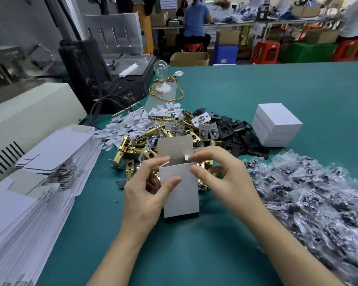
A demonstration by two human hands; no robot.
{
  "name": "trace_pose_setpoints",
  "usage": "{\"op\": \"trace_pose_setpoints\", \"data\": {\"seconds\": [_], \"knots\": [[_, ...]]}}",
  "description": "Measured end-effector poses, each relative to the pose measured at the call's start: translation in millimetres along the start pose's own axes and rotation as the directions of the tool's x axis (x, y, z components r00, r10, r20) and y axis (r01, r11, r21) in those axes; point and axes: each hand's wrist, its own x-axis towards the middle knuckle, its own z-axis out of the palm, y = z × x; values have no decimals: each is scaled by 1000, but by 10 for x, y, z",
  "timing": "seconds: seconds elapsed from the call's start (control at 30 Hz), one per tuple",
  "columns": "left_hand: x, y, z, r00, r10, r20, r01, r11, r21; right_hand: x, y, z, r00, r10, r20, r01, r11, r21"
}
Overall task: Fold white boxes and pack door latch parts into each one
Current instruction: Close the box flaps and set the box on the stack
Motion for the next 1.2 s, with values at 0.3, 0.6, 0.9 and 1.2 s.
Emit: {"op": "trace_pose_setpoints", "data": {"seconds": [0.3,0.6,0.9,1.2], "knots": [[19,159,-42,996,85,-32,-84,996,13,-166,-101,19,999,29,35,-31,998,57],[-54,214,-19,980,162,-113,-164,986,-13,-207,-180,44,994,90,55,-95,990,105],[-16,214,-101,964,260,-64,-257,965,45,-204,-135,59,985,159,69,-173,932,318],[25,160,-125,971,239,20,-239,971,-8,-227,-216,70,984,135,116,-161,955,248]]}}
